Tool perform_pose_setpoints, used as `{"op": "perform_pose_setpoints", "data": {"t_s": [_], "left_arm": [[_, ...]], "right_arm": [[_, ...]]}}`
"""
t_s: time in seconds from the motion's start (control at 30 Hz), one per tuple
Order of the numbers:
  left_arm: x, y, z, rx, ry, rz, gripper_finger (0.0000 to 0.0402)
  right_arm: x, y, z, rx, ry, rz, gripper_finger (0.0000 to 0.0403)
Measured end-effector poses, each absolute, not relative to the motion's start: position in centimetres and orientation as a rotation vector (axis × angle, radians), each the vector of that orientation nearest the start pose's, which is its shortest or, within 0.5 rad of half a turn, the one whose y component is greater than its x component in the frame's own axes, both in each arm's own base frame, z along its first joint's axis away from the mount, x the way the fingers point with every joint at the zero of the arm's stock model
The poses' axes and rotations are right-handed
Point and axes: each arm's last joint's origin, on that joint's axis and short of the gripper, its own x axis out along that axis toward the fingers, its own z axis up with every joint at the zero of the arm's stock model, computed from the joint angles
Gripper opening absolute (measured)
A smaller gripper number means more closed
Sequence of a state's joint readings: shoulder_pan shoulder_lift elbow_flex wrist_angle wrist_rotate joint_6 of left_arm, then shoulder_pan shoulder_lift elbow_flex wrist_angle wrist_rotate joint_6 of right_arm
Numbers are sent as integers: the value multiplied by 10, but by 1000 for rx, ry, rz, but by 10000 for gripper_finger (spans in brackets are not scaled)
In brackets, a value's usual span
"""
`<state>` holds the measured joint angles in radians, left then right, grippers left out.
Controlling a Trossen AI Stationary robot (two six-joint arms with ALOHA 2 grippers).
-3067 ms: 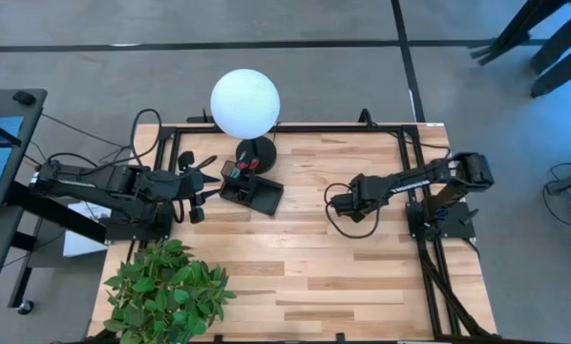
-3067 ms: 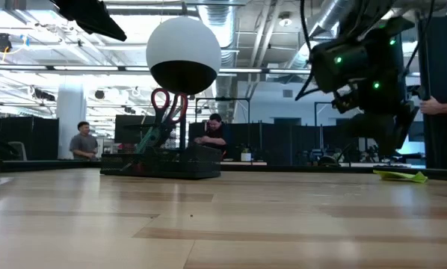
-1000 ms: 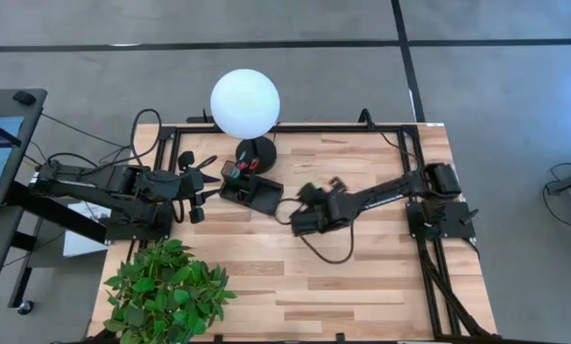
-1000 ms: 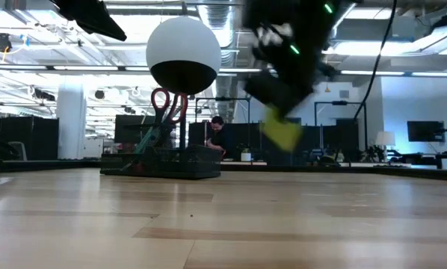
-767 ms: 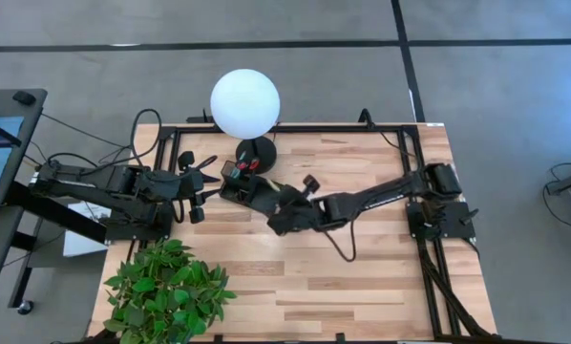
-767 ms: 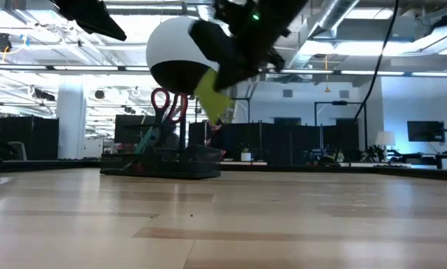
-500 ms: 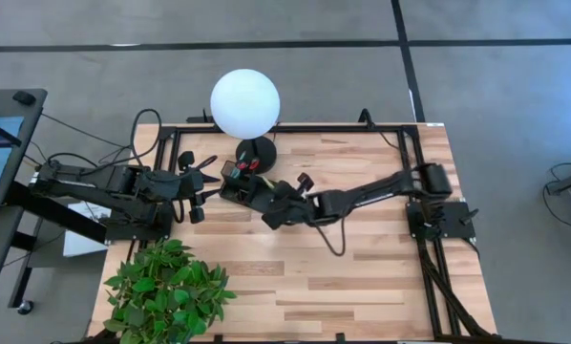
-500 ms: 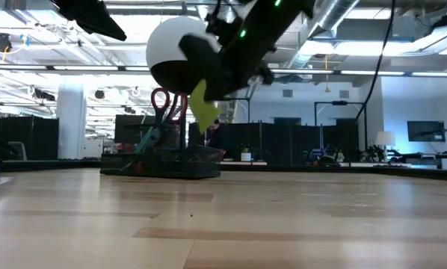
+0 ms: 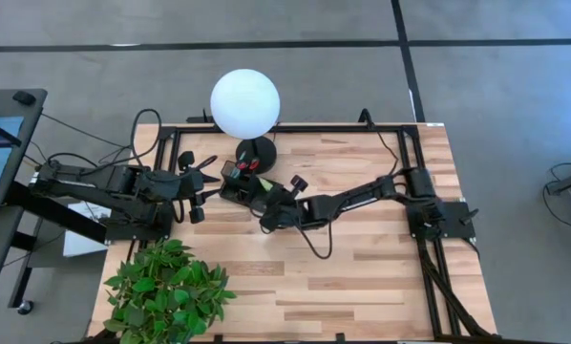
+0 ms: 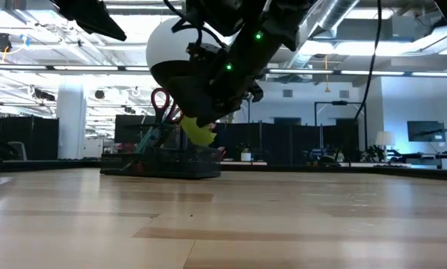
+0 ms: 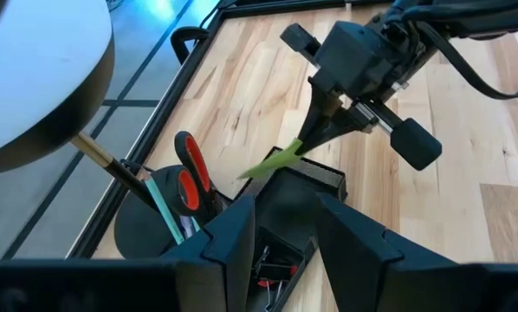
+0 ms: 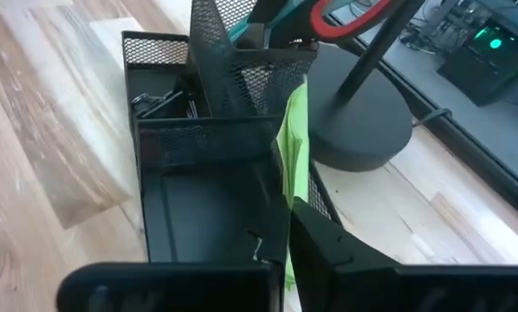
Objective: Pick and place office supplies into organizer
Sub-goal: Put the green sticky note into the black desk organizer, then return to Home Position
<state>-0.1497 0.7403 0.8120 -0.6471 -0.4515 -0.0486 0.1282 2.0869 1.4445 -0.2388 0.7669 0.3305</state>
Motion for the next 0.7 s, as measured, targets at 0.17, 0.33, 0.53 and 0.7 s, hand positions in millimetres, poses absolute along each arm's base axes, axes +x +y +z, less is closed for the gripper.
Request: {"op": "perform_pose_setpoints", "data": {"t_s": [0.17, 0.33, 0.53, 0.7], "left_arm": [[144, -9, 308, 124, 543, 306, 118], [144, -9, 308, 124, 543, 306, 118], [144, -9, 308, 124, 544, 306, 118], [144, -9, 308, 124, 543, 307, 118]], "right_arm": [[439, 29, 166, -82, 709, -695, 29], [441, 18, 165, -25, 726, -662, 72], [434, 27, 218, -101, 701, -614, 98], [407, 45, 285, -311, 734, -505, 102]]}}
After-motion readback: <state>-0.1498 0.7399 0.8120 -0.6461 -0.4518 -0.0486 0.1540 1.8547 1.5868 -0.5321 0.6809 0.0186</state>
